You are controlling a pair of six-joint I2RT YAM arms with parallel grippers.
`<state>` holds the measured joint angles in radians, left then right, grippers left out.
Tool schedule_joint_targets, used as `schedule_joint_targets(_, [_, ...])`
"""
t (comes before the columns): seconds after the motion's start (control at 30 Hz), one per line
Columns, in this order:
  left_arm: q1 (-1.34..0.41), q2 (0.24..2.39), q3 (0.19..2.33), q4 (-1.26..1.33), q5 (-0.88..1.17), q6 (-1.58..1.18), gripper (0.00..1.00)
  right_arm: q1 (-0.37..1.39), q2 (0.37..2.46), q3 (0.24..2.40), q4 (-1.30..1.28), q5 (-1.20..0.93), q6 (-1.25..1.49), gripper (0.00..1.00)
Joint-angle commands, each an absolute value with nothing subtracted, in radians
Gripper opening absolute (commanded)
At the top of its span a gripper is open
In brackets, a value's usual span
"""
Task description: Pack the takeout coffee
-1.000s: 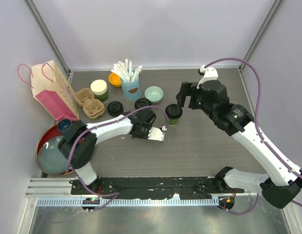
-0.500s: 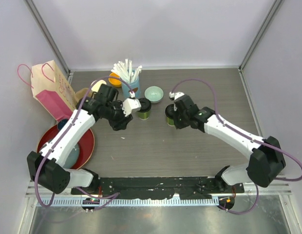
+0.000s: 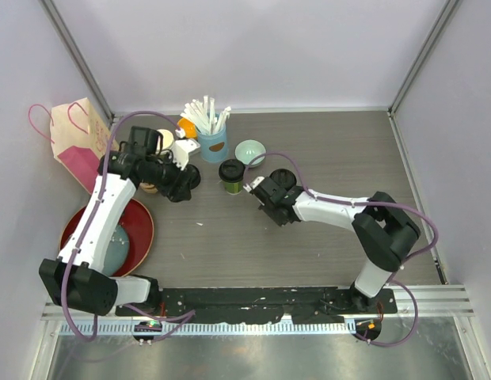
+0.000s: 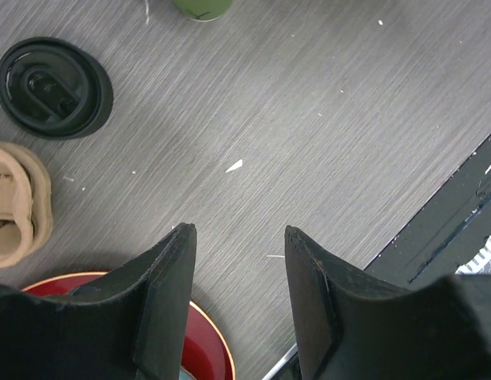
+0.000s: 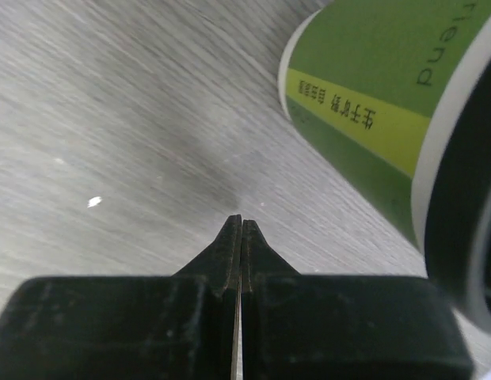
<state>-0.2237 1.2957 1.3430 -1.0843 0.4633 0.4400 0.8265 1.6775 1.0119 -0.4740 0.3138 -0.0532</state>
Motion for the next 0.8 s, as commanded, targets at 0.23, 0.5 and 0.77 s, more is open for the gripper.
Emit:
schedule_joint_targets(0.23, [-0.195,1.324,1.393,-1.063,0.434,0.42,0.53,0.792,1.839,1.146,-0.446,0.544,-0.221,0.01])
schedule_joint_targets(0.5, [-0.183,1.35,1.396,-1.055,0.403,0.429,0.52,0.732,1.908,1.222,-0.425,0.574,-0.268,0.01])
schedule_joint_targets(0.77, [-0.176,1.371,1.393,-1.045,0.39,0.433,0.53,0.666,1.96,1.284,-0.397,0.564,-0.319,0.01])
